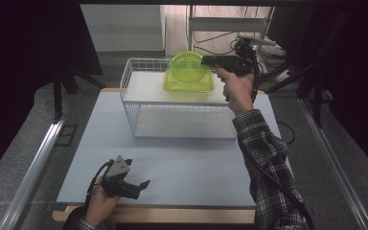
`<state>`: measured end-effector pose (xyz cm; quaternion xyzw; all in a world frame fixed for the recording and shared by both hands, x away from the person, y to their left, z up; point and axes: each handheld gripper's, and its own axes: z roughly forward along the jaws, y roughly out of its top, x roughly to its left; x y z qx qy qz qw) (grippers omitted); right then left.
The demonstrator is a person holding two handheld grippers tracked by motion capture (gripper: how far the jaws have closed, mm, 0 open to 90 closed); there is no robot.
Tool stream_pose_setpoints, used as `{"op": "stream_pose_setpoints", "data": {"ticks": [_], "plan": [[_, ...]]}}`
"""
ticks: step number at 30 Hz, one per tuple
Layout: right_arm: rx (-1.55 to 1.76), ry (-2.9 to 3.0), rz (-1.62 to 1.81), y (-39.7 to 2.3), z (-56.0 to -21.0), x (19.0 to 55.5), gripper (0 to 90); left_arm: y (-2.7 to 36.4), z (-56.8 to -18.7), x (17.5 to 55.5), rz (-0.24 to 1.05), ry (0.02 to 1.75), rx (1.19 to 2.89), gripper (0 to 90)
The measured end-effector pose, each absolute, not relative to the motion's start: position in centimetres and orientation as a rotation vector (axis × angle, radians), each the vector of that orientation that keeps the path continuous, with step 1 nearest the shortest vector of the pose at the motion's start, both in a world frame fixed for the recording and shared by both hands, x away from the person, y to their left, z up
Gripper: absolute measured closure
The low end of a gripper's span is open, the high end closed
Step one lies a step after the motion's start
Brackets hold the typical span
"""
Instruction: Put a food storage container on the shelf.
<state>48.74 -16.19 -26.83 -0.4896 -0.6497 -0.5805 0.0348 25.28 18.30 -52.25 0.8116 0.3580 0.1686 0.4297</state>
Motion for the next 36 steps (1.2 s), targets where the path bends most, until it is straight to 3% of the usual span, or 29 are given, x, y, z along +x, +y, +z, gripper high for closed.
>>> {"op": "stream_pose_setpoints", "data": {"ticks": [21,36], "plan": [[-1.679,-2.197,-1.756,-15.2,-26.8,49.0,71.2,18.2,-52.3,25.3,0.426,0.890,2.037,0.0],[-1.621,-2.250,-1.769,-15.7,-26.5,48.8,45.6,18.2,-52.3,25.2,0.427,0.892,2.033,0.0]]}}
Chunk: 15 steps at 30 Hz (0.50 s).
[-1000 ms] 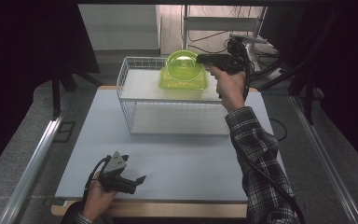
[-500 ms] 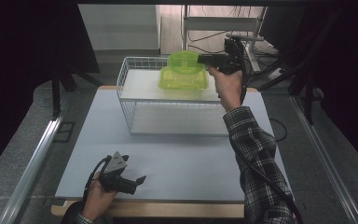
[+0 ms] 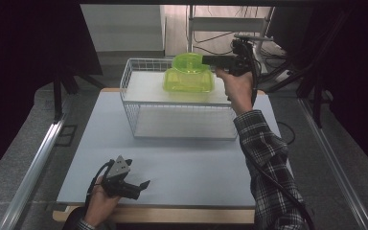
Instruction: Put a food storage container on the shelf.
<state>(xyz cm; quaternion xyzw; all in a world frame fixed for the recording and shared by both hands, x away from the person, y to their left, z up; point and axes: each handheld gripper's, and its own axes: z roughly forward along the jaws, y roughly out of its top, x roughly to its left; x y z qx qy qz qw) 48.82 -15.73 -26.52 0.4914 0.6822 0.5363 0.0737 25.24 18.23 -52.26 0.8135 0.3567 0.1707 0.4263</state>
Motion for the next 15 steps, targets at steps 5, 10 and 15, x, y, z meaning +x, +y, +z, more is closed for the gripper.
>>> {"op": "stream_pose_setpoints", "data": {"ticks": [5,10,15], "plan": [[1.433,2.082,1.607,-16.0,-26.5,48.5,37.9,18.3,-52.3,25.2,0.426,0.892,2.030,0.0],[1.397,2.112,1.590,-16.2,-26.5,48.0,31.4,18.2,-52.2,25.2,0.427,0.893,2.033,0.0],[1.355,2.126,1.599,-16.4,-26.5,47.4,26.1,18.2,-52.2,25.2,0.427,0.893,2.034,0.0]]}}
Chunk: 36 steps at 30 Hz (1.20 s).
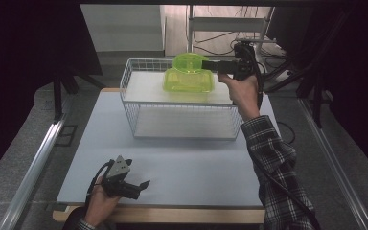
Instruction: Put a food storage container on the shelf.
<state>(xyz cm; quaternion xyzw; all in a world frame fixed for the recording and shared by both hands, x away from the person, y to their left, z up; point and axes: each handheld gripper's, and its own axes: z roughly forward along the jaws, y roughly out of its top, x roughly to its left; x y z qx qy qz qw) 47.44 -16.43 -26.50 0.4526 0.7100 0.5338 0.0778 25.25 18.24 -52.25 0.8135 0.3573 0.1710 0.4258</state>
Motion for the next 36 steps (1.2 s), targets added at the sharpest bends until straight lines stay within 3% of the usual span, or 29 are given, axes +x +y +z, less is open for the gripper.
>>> {"op": "stream_pose_setpoints", "data": {"ticks": [16,36], "plan": [[1.230,2.170,1.566,-16.9,-27.0,45.5,13.5,18.3,-52.1,25.2,0.386,0.857,1.989,0.0],[1.114,2.209,1.512,-17.5,-28.8,43.6,7.7,18.5,-51.9,25.2,0.335,0.875,1.943,0.0]]}}
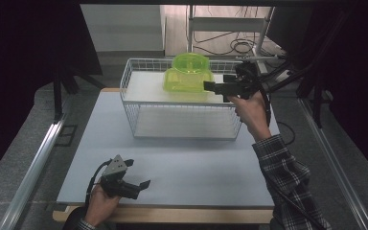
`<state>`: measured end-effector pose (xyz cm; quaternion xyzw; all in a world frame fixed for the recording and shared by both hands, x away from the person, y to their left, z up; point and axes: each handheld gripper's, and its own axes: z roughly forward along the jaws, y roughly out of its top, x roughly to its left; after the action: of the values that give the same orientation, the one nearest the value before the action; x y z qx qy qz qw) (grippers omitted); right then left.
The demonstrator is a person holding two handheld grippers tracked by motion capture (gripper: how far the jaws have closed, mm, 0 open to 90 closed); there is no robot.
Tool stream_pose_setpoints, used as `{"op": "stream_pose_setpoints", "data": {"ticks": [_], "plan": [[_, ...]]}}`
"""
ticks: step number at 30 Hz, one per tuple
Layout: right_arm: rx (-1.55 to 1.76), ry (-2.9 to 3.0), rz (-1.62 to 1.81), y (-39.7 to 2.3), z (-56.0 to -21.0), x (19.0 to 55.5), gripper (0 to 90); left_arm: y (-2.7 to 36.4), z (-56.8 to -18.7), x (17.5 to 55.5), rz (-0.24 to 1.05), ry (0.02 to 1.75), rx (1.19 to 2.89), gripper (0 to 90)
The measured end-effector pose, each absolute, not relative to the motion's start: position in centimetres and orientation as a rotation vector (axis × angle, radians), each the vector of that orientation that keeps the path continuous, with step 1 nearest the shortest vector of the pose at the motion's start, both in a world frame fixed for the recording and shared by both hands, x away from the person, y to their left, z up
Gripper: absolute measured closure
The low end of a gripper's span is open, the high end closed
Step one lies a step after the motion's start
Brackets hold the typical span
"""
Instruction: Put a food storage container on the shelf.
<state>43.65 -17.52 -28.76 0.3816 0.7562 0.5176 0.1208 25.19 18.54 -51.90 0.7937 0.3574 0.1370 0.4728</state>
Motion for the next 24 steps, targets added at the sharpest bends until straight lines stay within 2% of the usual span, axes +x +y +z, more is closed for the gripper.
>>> {"op": "stream_pose_setpoints", "data": {"ticks": [24], "plan": [[1.030,2.231,1.454,-18.8,-30.9,41.7,3.8,18.5,-51.8,25.0,0.366,0.877,1.945,0.0]]}}
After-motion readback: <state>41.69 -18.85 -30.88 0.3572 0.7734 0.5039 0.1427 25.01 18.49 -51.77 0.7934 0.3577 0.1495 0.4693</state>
